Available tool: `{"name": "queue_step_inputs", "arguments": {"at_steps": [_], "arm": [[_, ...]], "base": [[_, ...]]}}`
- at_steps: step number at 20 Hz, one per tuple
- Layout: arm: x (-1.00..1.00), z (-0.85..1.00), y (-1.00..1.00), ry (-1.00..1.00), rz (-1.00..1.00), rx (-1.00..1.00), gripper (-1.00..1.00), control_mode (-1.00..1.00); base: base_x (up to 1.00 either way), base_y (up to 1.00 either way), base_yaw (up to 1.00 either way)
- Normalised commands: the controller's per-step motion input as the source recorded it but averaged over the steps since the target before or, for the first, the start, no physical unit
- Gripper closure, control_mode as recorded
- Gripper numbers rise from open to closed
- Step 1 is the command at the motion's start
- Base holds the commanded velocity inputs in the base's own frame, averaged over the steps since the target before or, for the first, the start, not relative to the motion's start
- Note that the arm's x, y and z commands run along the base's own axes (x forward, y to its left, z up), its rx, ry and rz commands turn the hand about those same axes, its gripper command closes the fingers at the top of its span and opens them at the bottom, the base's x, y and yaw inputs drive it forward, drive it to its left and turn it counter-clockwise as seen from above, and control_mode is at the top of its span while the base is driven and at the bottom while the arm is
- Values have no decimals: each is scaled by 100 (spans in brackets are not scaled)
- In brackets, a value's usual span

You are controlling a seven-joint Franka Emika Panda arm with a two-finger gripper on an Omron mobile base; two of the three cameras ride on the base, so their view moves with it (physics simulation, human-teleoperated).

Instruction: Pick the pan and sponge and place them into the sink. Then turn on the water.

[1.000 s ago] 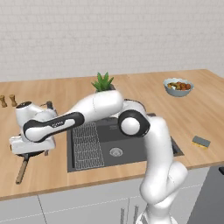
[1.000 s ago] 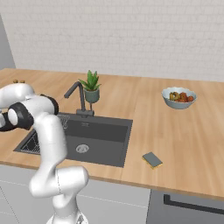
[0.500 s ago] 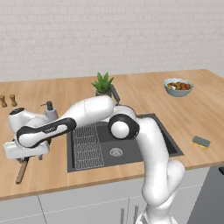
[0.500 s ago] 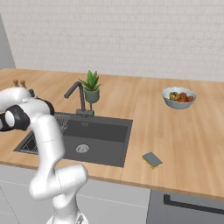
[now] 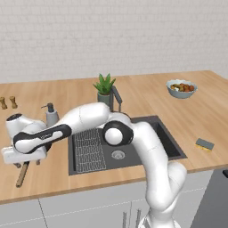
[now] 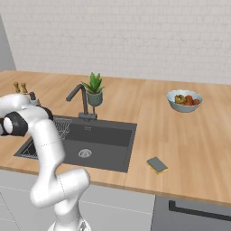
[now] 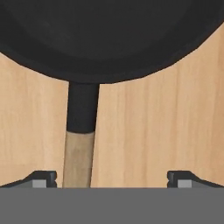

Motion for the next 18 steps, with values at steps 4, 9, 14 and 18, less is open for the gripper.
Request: {"name": "queue_step_inputs", "arguments": {"at_steps": [4,9,14,18], "arm": [[17,-25,18,0,0,0,-100,-100],[16,-18,18,0,0,0,-100,-100],[13,-19,10,0,0,0,-100,-100],[5,-12,3,0,0,0,100,-100]], "base": [[0,0,0],[0,0,0],[0,0,0],[0,0,0]]}}
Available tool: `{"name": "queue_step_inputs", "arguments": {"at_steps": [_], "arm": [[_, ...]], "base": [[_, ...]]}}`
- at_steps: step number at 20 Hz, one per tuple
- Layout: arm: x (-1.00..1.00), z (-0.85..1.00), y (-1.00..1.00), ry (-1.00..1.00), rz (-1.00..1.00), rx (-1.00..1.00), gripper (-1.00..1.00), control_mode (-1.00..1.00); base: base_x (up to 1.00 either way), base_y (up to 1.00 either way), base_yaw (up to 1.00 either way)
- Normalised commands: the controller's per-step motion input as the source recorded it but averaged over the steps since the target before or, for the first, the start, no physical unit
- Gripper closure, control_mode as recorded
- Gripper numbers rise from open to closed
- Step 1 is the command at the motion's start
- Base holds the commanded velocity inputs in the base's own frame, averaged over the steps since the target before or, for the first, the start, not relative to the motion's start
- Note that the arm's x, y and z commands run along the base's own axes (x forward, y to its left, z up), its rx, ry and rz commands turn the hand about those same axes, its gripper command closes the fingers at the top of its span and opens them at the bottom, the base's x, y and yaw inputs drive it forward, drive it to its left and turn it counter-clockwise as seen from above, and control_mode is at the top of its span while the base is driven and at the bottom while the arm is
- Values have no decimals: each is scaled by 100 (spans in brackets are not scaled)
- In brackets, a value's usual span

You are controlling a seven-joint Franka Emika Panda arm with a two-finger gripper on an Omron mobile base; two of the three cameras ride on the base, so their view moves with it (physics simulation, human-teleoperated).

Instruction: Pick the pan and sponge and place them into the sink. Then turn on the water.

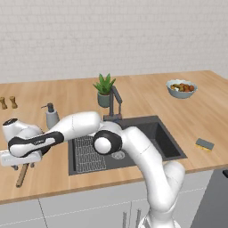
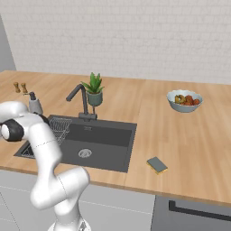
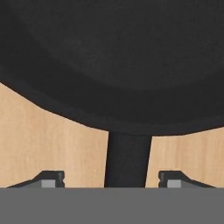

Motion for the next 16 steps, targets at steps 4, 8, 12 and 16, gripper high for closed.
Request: {"name": "queue_step_inputs", "arguments": {"at_steps": [4,8,12,16], "arm": [[0,0,0,0,0,0,100,-100],[0,0,0,0,0,0,100,-100],[0,0,0,0,0,0,100,-100],[0,0,2,0,0,-1,100,-100]], "base": [[0,0,0],[0,0,0],[0,0,0],[0,0,0]]}}
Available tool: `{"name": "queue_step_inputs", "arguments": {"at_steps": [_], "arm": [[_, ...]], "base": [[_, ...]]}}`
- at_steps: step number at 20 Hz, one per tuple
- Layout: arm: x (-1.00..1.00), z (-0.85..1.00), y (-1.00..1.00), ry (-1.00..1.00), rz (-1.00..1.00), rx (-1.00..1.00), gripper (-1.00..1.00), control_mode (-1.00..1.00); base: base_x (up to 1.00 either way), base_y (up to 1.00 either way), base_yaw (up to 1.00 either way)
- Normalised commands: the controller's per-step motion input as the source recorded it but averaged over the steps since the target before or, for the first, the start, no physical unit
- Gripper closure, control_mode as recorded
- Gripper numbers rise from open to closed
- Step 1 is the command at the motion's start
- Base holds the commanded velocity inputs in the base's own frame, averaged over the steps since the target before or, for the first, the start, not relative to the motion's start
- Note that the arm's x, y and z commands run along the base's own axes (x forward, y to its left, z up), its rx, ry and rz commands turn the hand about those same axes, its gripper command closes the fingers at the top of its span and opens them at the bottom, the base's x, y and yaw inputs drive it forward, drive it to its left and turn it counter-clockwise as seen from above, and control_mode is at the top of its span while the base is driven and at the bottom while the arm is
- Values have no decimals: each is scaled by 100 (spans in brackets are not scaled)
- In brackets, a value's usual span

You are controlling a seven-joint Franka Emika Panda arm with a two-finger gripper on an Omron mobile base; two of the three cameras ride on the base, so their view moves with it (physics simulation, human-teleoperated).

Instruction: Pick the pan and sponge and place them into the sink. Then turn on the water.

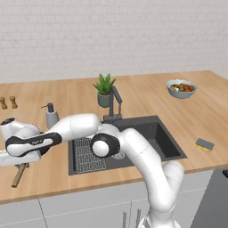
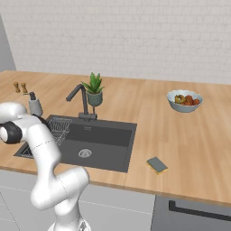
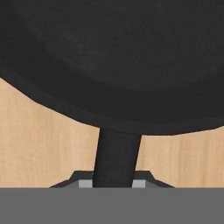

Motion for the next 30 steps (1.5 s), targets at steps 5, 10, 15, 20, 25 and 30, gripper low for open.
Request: {"name": "queue_step_inputs", "arguments": {"at_steps": [5,10,15,20,25,30], "arm": [[-3,3,-5,0,1,4,100,-100],[-3,19,-20,-4,1,7,100,-100],[-1,21,-34,-5,0,6,100,-100],[0,25,-60,-7,2,7,100,-100],[0,13,-67,-25,8,10,100,-100],[-9,20,-67,-32,13,15,100,-100]], "base": [[0,0,0],[0,0,0],[0,0,0],[0,0,0],[0,0,0],[0,0,0]]}}
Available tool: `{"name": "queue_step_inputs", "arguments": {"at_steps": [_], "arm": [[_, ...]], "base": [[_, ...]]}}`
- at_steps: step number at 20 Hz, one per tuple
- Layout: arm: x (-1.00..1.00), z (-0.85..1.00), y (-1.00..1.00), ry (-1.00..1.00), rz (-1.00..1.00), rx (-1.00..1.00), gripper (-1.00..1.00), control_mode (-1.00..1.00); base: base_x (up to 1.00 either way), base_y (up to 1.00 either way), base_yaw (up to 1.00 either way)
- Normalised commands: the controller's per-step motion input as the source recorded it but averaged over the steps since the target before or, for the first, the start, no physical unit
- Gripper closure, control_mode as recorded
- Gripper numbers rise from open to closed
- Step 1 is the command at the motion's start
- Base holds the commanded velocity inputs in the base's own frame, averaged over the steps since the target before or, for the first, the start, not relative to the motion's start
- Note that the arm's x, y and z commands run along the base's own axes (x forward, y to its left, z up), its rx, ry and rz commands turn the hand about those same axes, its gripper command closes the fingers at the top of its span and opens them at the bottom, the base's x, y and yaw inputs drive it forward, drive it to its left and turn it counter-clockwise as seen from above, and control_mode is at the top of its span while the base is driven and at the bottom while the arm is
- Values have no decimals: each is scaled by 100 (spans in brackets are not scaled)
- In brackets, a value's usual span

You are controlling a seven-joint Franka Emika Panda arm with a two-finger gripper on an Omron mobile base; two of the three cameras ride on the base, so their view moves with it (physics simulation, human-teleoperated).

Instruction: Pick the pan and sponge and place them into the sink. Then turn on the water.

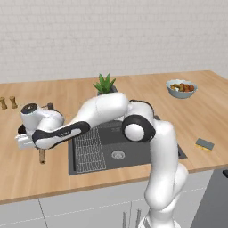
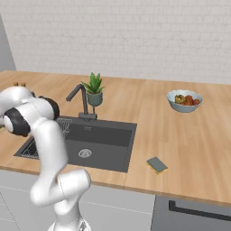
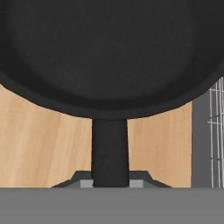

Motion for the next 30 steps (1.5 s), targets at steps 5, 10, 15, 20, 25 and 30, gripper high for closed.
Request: {"name": "queue_step_inputs", "arguments": {"at_steps": [5,10,15,20,25,30], "arm": [[-12,46,-59,-11,16,27,100,-100],[-4,42,-61,0,17,24,100,-100],[0,17,-72,0,21,19,100,-100],[0,1,-71,2,24,13,100,-100],[2,5,-69,2,29,4,100,-100],[34,22,-59,1,30,1,100,-100]], "base": [[0,0,0],[0,0,0],[0,0,0],[0,0,0],[0,0,0],[0,0,0]]}}
